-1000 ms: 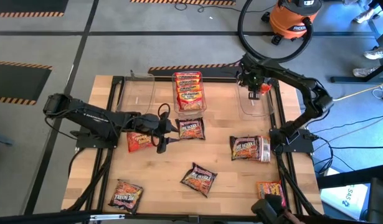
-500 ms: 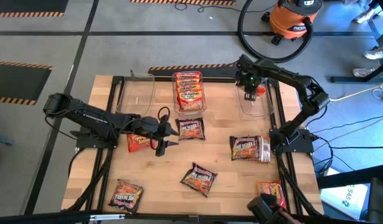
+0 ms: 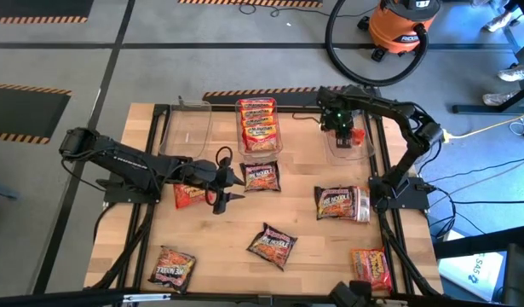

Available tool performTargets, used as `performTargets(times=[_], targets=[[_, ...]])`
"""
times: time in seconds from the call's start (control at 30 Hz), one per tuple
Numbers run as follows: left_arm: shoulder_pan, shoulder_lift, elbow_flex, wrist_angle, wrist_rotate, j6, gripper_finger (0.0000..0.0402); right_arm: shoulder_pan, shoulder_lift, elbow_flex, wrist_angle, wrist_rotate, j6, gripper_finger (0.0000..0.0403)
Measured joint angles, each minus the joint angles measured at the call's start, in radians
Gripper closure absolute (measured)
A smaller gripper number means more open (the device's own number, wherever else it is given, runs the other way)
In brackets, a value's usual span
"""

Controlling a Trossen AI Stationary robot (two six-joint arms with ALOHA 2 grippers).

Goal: Sort Maruchan noodles
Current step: Put the bottom left orange noodle pack into the right transparent bin

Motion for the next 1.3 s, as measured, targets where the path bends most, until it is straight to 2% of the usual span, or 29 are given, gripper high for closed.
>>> performTargets(times=[0.23, 0.4, 0.5, 0.6, 0.83, 0.93, 1.07, 1.2, 1.3], targets=[[0.013, 0.0, 0.0, 0.003, 0.0, 0.01, 0.0207, 0.056, 0.0, 0.0, 0.055, -0.124, 0.027, 0.0287], [0.013, 0.0, 0.0, 0.003, 0.002, 0.011, 0.0207, 0.046, 0.0, 0.0, 0.138, -0.192, 0.09, 0.0287], [0.013, 0.0, 0.0, 0.003, 0.002, 0.011, 0.0207, 0.046, 0.0, 0.003, 0.139, -0.189, 0.092, 0.0287], [0.013, 0.0, 0.0, 0.003, 0.002, 0.011, 0.0207, 0.045, 0.0, 0.032, 0.129, -0.144, 0.057, 0.0287], [0.013, 0.0, 0.0, 0.004, 0.002, 0.011, 0.0207, 0.014, -0.001, 0.121, 0.183, 0.028, -0.122, 0.0287], [0.013, 0.0, 0.0, 0.004, 0.002, 0.009, 0.0207, -0.043, 0.013, 0.132, 0.192, 0.027, -0.154, 0.0287], [0.013, 0.0, 0.0, 0.004, 0.002, 0.002, 0.0207, -0.109, 0.057, 0.131, 0.192, -0.036, -0.153, 0.0287], [0.013, 0.0, 0.0, 0.008, 0.002, 0.002, 0.0207, -0.12, 0.093, 0.13, 0.238, -0.041, -0.11, 0.0287], [0.013, 0.0, 0.0, 0.014, 0.002, 0.001, 0.0207, -0.118, 0.106, 0.13, 0.271, -0.042, -0.136, 0.0284]])
